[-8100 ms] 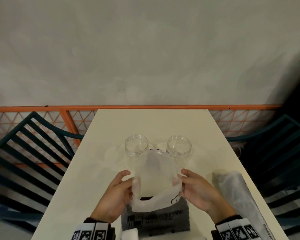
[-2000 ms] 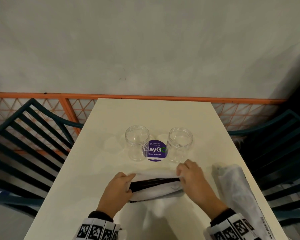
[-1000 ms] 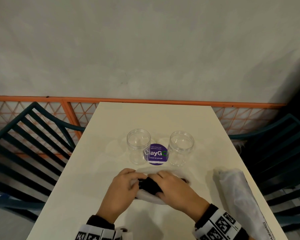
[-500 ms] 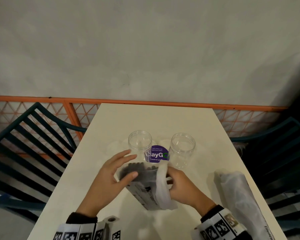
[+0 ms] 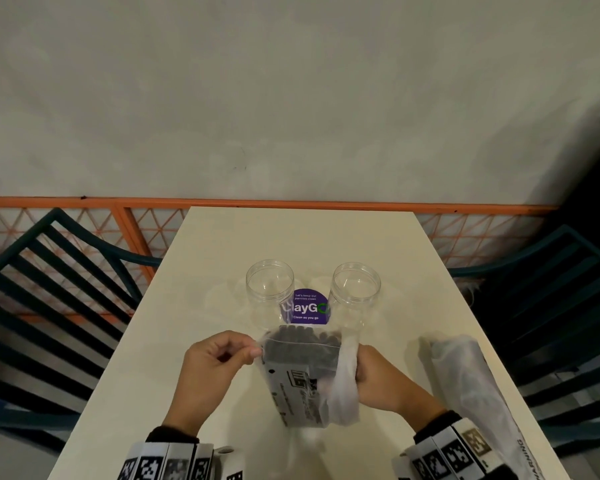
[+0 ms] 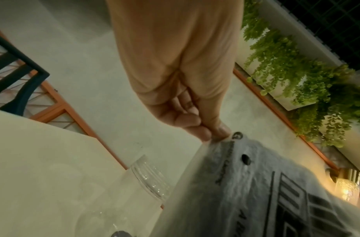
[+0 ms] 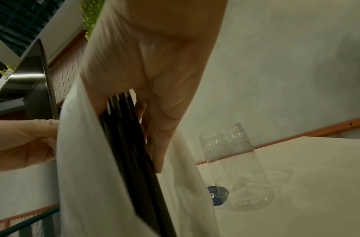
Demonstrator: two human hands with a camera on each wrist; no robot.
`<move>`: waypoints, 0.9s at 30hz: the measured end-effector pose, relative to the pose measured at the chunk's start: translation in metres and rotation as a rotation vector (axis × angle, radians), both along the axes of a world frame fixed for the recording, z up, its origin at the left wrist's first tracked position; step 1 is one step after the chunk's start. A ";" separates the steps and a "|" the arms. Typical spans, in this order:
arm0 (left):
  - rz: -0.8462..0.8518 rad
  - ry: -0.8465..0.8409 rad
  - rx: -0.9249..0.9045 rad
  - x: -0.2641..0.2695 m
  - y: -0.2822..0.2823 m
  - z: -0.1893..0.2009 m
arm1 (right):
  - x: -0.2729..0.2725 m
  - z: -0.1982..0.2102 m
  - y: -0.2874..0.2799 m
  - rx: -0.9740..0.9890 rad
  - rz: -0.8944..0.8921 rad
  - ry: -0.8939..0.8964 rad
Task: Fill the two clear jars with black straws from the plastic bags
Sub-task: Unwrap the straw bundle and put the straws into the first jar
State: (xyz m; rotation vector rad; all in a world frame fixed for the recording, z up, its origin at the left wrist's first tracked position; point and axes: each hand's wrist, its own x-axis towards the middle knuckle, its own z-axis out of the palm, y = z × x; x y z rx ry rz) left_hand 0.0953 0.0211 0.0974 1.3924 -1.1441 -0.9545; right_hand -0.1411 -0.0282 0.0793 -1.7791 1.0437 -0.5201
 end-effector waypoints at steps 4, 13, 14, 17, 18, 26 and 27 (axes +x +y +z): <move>-0.050 -0.131 0.003 -0.002 0.002 -0.004 | -0.001 -0.005 0.000 -0.081 -0.156 -0.110; -0.056 -0.140 0.012 -0.002 0.001 -0.016 | 0.005 -0.016 0.003 -0.027 -0.141 -0.199; -0.050 -0.107 0.024 -0.002 0.001 -0.018 | 0.004 -0.017 0.004 -0.009 -0.143 -0.248; -0.087 0.040 0.061 -0.002 0.004 -0.017 | 0.000 -0.020 0.002 0.035 -0.141 -0.277; -0.127 0.076 0.065 -0.002 0.005 -0.016 | -0.002 -0.021 0.001 0.054 -0.117 -0.257; 0.042 0.050 0.005 -0.018 -0.002 -0.018 | 0.007 -0.036 0.000 0.052 -0.238 -0.298; 0.054 0.034 -0.002 -0.019 -0.002 -0.019 | 0.008 -0.037 0.001 0.056 -0.251 -0.324</move>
